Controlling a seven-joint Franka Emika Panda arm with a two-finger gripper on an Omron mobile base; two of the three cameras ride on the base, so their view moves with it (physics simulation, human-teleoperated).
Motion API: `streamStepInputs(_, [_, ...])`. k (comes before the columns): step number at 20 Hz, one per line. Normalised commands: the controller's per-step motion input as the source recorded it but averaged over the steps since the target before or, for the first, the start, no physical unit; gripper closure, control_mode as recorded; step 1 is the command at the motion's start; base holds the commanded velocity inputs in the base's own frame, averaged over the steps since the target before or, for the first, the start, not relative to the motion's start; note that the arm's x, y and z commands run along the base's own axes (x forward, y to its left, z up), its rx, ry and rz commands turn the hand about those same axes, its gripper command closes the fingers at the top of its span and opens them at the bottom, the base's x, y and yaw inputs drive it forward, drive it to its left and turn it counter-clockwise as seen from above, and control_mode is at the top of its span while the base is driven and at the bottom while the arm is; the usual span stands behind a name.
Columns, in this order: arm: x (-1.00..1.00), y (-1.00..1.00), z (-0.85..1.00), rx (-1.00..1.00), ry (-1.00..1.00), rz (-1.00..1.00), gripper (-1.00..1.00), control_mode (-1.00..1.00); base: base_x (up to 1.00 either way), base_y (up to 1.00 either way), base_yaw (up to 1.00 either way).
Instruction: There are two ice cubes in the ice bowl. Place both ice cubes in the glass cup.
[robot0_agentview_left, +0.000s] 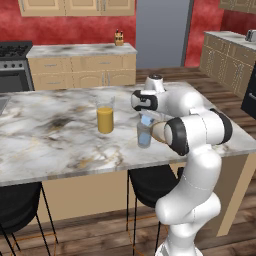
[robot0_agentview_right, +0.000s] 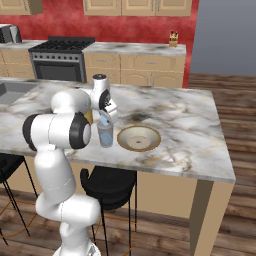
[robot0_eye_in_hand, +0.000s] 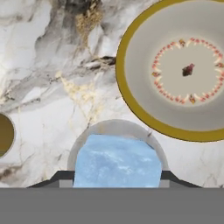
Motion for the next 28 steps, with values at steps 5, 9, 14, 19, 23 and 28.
streamStepInputs(5, [-0.15,0.11,-0.10,-0.01,0.04,0.00,1.00,-1.00,0.00,0.00,0.00])
streamStepInputs(9, [-0.03,0.01,0.00,0.00,0.00,0.00,1.00,-1.00,0.00,0.00,0.00])
streamStepInputs(14, [0.00,0.00,-0.10,0.00,0.00,0.00,1.00,-1.00,0.00,0.00,0.00])
streamStepInputs(19, [0.00,0.00,-0.05,0.00,0.00,0.00,1.00,-1.00,0.00,0.00,0.00])
streamStepInputs(23, [0.12,0.00,0.00,0.00,0.00,0.00,1.00,-1.00,0.00,0.00,0.00])
streamStepInputs(28, [0.09,0.00,0.00,0.00,0.00,0.00,1.00,-1.00,0.00,0.00,0.00])
